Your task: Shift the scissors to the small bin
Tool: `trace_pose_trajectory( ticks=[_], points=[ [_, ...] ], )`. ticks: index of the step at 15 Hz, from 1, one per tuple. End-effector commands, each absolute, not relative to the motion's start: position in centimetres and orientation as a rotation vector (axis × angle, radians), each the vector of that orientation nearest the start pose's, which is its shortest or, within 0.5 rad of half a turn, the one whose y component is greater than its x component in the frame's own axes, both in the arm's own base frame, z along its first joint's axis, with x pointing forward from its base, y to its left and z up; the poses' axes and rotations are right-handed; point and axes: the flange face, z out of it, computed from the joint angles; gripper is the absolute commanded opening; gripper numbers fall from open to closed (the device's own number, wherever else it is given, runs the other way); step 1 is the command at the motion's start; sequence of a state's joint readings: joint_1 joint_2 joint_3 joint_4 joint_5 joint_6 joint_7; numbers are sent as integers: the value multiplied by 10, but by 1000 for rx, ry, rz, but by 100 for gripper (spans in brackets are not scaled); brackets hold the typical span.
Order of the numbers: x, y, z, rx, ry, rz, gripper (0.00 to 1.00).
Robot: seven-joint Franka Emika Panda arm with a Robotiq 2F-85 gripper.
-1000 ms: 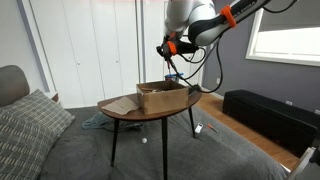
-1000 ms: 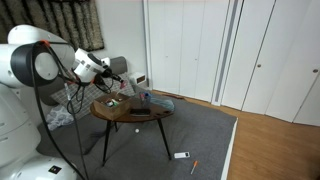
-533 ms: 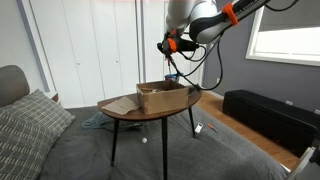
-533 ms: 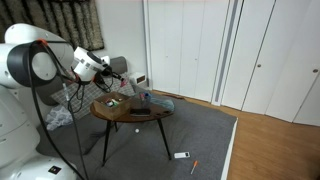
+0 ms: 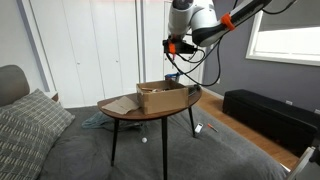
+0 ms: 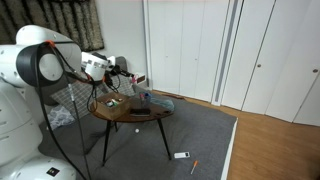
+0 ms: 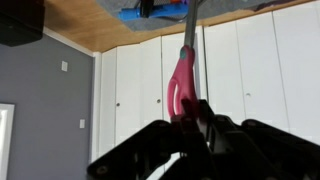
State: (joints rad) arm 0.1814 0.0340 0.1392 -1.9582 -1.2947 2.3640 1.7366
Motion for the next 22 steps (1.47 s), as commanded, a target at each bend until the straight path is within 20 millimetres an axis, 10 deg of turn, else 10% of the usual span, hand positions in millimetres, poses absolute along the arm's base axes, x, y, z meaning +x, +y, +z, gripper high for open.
trace_pose_trajectory(
  ticks=[1, 22],
  points=[
    [599, 172, 497, -2693, 990, -1857, 3],
    [671, 140, 421, -2721, 1081, -1941, 3]
  ],
)
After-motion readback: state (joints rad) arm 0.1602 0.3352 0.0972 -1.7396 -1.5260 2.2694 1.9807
